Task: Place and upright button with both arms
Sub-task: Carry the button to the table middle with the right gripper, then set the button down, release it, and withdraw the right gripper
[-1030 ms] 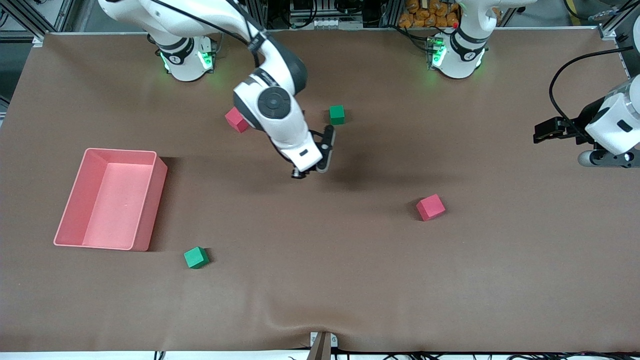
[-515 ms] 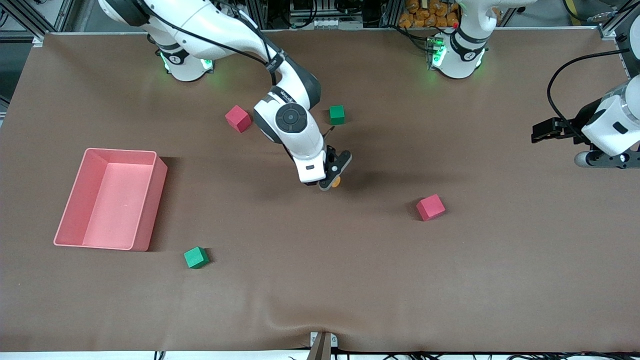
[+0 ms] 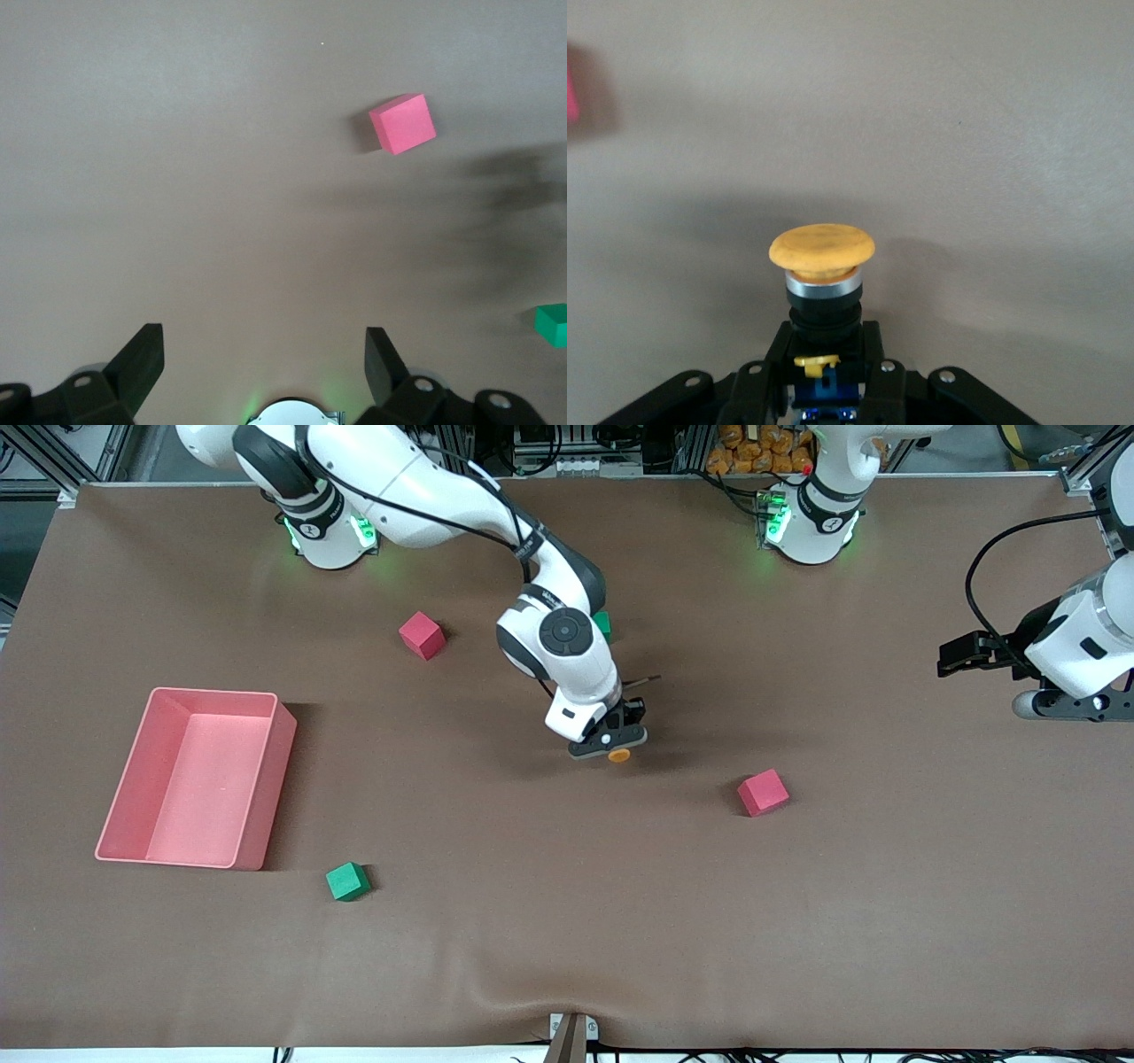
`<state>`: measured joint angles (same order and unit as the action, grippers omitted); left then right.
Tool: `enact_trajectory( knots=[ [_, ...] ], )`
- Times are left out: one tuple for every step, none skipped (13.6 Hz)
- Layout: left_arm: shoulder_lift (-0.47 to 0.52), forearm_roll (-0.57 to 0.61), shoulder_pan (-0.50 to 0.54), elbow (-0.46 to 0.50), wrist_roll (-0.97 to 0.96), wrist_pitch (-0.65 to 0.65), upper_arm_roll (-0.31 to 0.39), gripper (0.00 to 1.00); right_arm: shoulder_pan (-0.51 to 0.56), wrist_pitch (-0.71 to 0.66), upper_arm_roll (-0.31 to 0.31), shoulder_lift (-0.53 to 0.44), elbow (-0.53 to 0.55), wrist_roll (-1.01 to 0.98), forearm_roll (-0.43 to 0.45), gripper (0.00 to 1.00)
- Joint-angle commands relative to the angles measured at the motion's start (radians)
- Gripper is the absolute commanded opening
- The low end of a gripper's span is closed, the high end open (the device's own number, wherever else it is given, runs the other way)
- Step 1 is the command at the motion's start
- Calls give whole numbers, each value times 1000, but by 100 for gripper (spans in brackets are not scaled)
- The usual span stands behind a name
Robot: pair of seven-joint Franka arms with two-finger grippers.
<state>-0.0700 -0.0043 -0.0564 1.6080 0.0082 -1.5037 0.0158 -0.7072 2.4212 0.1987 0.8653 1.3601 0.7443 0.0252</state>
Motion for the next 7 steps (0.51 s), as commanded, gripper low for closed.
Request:
enact_trajectory(
  knots=[
    [18, -34, 0, 9, -46, 5, -19, 100, -20, -25, -8, 145, -198, 160, 9, 0],
    [16, -34, 0, 9, -80, 5, -33, 100, -15, -28, -8, 162, -216, 179, 9, 0],
    [16, -34, 0, 7, -112, 5, -45, 100, -9, -31, -8, 164, -214, 181, 9, 0],
    [15, -36, 0, 7, -135, 5, -57, 100, -11, -33, -8, 169, -210, 182, 9, 0],
    [16, -36, -2, 7, -154, 5, -65, 100, -14, -34, -10, 178, -205, 184, 10, 0],
    [15, -37, 0, 7, -174, 5, -74, 100, -12, -33, -10, 179, -205, 184, 10, 0],
    [12, -48, 0, 9, -191, 5, -74, 100, -11, -34, -10, 179, -204, 184, 12, 27]
  ],
)
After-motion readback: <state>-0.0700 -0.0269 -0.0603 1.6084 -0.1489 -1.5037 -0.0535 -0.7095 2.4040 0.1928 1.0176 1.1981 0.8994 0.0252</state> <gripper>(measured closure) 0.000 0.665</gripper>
